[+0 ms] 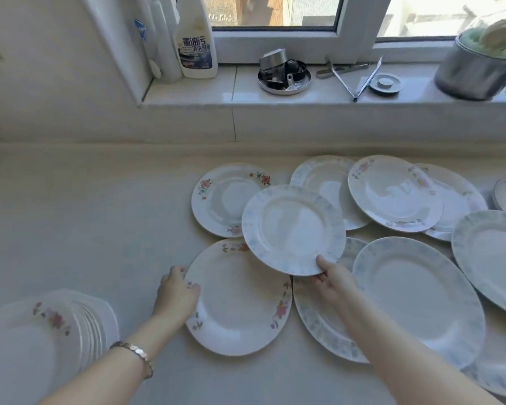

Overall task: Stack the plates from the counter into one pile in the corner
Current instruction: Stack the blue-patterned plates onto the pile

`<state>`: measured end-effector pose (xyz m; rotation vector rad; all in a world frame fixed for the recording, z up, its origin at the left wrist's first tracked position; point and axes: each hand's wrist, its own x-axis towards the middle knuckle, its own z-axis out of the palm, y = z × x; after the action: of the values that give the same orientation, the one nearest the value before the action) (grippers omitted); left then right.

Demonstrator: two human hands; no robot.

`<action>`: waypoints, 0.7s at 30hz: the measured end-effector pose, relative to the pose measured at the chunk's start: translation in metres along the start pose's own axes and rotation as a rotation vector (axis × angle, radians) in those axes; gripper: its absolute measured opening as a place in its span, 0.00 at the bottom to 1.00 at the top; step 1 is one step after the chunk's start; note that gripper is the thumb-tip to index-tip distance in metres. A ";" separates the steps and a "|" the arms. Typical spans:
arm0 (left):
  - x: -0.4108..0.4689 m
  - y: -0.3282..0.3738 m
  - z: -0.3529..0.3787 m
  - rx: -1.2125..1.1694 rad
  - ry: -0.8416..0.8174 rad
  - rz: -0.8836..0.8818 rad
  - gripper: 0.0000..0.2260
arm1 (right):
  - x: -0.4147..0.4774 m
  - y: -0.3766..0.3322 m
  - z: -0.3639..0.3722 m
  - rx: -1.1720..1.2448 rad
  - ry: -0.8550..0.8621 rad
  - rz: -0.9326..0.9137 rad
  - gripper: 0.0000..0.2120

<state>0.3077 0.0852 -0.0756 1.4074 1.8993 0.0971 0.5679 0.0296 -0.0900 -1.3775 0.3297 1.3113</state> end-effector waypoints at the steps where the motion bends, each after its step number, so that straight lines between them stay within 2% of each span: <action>1: 0.001 -0.003 0.001 -0.004 0.000 -0.051 0.23 | -0.002 -0.001 -0.001 0.013 -0.009 0.002 0.20; 4: 0.007 -0.015 0.007 -0.110 -0.101 -0.168 0.22 | -0.009 -0.001 -0.006 0.041 -0.033 0.012 0.20; 9: 0.004 -0.029 0.016 -0.291 -0.113 -0.237 0.13 | -0.020 0.002 -0.015 -0.040 -0.089 -0.019 0.14; 12: -0.010 -0.036 0.014 -0.422 -0.197 -0.217 0.12 | -0.029 0.006 -0.015 -0.051 -0.135 -0.013 0.06; 14: -0.017 -0.040 0.005 -0.513 -0.226 -0.153 0.11 | -0.036 0.010 -0.011 -0.064 -0.164 -0.005 0.06; 17: -0.027 -0.046 -0.018 -0.517 -0.193 -0.018 0.08 | -0.045 0.020 -0.001 -0.069 -0.201 0.014 0.06; 21: -0.038 -0.068 -0.064 -0.585 -0.005 -0.012 0.07 | -0.058 0.038 0.026 -0.085 -0.293 0.044 0.08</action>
<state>0.2189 0.0496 -0.0426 0.9911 1.6833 0.5912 0.5050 0.0122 -0.0550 -1.2318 0.1064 1.5547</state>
